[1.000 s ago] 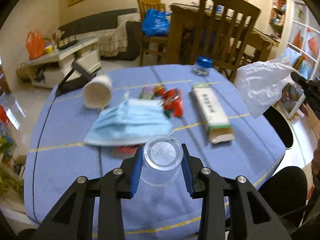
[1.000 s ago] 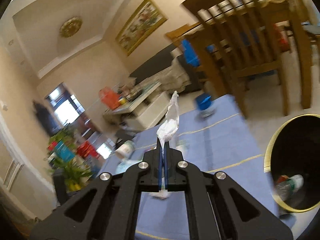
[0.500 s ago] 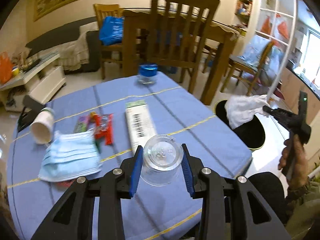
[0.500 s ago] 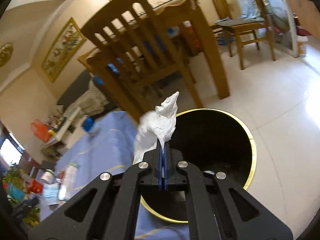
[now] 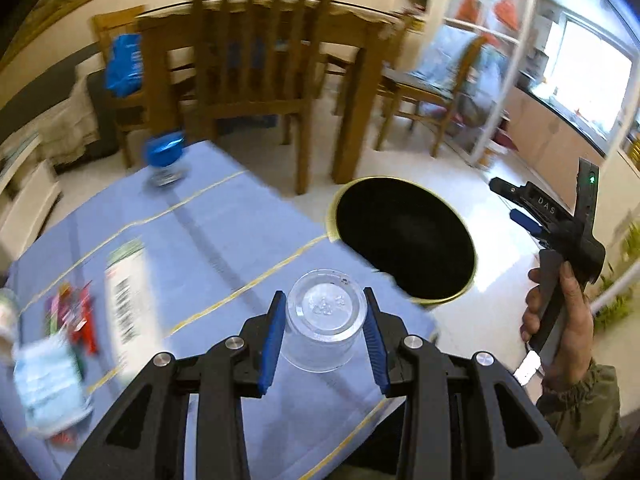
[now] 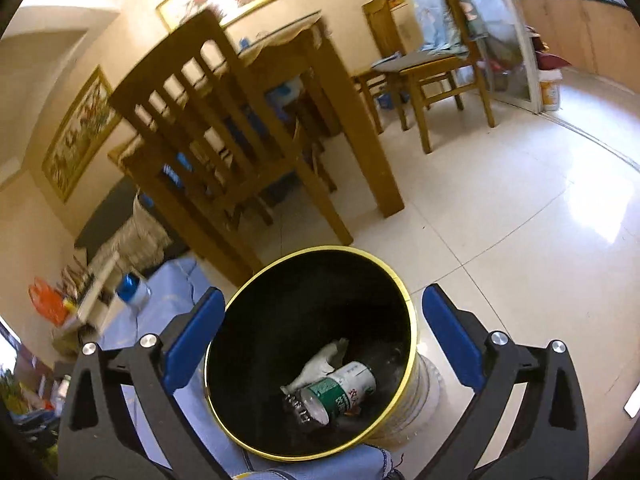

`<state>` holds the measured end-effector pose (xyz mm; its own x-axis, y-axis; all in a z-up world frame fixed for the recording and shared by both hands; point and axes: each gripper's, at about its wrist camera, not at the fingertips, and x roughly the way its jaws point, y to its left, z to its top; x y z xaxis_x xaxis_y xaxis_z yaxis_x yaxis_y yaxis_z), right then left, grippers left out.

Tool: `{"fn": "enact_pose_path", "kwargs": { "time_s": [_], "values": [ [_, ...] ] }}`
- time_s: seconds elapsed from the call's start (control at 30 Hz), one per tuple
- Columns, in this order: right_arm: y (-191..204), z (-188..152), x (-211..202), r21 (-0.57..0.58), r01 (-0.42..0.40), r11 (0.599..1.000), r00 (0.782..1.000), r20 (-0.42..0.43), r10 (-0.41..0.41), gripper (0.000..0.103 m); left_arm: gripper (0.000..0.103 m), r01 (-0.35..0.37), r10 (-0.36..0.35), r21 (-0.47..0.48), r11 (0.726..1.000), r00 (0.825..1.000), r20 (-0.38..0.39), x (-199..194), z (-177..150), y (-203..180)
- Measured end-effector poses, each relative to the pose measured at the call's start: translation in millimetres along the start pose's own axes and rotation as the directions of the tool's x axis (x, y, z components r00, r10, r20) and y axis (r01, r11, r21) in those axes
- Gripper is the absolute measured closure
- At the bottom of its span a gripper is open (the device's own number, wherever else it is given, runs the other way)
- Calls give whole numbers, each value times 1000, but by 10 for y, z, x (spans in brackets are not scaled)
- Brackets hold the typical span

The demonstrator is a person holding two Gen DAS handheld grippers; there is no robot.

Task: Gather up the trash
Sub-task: 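Carry the clear cup over the bin and open the left tool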

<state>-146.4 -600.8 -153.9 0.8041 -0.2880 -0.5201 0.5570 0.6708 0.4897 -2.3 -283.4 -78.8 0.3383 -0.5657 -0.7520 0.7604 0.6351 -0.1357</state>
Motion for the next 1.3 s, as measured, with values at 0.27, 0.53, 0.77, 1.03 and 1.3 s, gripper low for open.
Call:
{"fn": "enact_pose_path", "kwargs": {
  "time_s": [0.27, 0.53, 0.77, 1.03, 1.3],
  "values": [
    [-437, 104, -345, 137, 2, 991, 999, 45, -8, 6, 65, 116, -115, 89, 989, 993, -16, 611, 758, -590],
    [-515, 164, -540, 131, 23, 991, 996, 78, -33, 6, 21, 154, -154, 34, 987, 988, -16, 791, 824, -623],
    [-45, 99, -439, 57, -39, 998, 999, 28, 37, 6, 6, 88, -88, 37, 995, 996, 18, 313, 467, -389],
    [1253, -328, -110, -136, -233, 963, 960, -190, 205, 6, 7, -164, 163, -63, 985, 987, -14, -426, -586, 481],
    [2954, -1442, 215, -352, -429, 832, 839, -498, 221, 6, 7, -440, 441, -327, 837, 895, -75, -1128, -1513, 1639]
  ]
}}
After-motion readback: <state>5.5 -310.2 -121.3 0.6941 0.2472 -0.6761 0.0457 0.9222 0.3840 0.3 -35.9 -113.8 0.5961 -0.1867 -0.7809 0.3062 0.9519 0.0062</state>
